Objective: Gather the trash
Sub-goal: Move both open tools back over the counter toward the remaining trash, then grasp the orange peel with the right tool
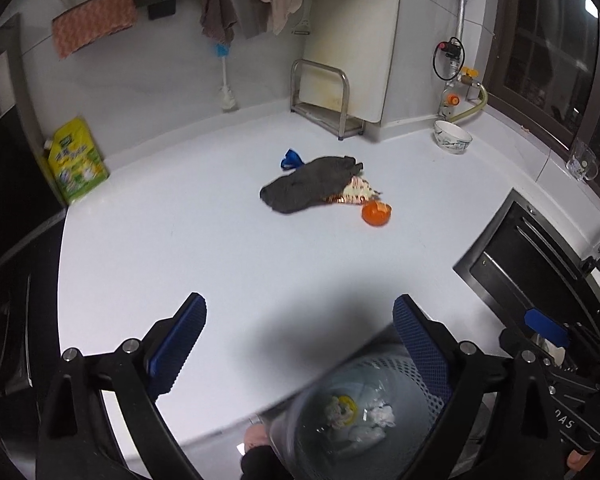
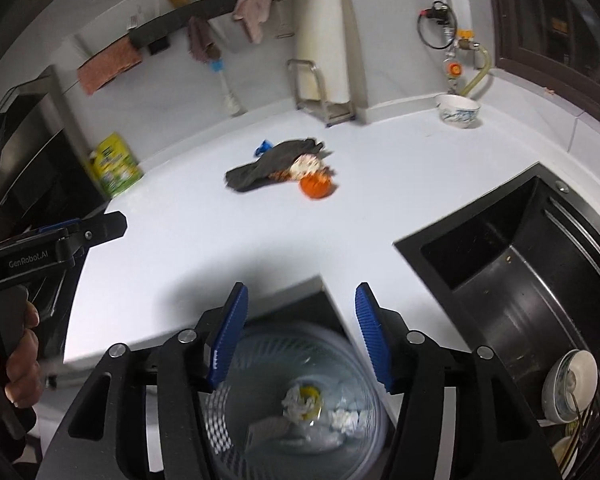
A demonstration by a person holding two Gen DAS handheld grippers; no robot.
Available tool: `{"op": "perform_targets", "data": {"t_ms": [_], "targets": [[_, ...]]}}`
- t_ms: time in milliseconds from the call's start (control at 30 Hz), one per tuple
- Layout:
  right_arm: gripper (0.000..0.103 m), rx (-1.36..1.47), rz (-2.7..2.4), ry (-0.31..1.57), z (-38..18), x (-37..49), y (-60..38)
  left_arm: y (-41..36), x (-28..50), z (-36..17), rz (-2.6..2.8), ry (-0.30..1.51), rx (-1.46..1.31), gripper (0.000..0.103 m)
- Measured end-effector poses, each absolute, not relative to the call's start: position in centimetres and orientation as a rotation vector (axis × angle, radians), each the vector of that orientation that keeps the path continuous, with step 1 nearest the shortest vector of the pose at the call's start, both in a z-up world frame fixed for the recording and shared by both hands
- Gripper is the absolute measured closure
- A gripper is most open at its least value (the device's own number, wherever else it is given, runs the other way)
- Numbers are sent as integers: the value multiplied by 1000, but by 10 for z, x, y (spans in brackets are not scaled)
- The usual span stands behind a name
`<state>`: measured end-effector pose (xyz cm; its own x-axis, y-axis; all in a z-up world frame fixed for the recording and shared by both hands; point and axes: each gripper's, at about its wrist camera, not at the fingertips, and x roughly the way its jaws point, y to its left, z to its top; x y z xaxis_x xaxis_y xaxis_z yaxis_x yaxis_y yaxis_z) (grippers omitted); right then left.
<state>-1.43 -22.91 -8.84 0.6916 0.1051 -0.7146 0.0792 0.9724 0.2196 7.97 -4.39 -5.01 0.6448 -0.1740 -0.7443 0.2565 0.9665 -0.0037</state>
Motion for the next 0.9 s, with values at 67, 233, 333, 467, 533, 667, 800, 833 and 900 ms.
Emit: {"op": "perform_targets", "data": {"t_ms": [67,233,333,467,533,667,800,833,900], "targets": [[47,270,-15,812,-90,-1,-228,-41,102,-50,-278,835,127,10],[46,297,-109,827,-101,41,-220,-36,155,-58,-354,826,179,10],[46,319,-157,831,-109,65,-215,-36,184,-70,-401,827,218,10],[46,344,-211,834,-121,97,-209,-37,218,-87,-455,848,248,10],[46,349,-232,834,-128,108,-208,-38,232,-96,-481,852,257,10],[46,367,-263,839,-140,132,-205,-42,257,-114,-525,876,285,10],[46,371,-279,846,-152,155,-202,-47,276,-129,-572,895,299,10],[46,373,-288,847,-155,161,-202,-50,281,-133,-582,898,302,10],[46,380,-299,840,-159,171,-202,-54,289,-141,-601,903,306,10]]}}
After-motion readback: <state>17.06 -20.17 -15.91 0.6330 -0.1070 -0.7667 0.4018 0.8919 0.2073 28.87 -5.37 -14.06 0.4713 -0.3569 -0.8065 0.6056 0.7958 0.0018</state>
